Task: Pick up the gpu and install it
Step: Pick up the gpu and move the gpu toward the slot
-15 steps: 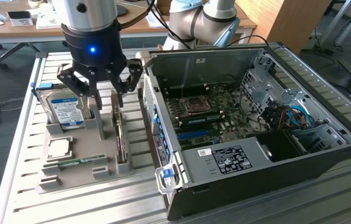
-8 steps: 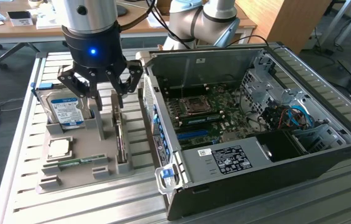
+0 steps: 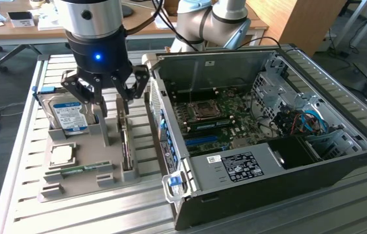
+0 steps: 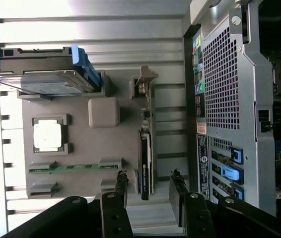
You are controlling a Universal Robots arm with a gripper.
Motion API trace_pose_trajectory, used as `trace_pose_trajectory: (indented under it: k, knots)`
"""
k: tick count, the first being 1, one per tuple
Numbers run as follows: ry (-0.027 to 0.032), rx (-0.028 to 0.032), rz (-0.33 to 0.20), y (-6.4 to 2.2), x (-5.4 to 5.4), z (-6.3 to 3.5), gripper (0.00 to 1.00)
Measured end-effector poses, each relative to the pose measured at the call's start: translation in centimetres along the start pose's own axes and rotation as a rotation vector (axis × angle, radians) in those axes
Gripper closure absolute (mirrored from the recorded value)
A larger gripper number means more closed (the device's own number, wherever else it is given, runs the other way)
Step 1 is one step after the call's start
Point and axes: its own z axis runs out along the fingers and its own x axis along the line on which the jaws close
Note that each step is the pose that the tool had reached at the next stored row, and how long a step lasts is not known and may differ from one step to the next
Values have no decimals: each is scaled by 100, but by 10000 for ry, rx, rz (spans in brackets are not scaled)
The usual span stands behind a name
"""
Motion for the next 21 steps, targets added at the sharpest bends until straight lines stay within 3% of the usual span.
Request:
trace_pose_trajectory:
  k: [21]
  knots:
    - [2, -20, 1, -3, 2, 39, 53]
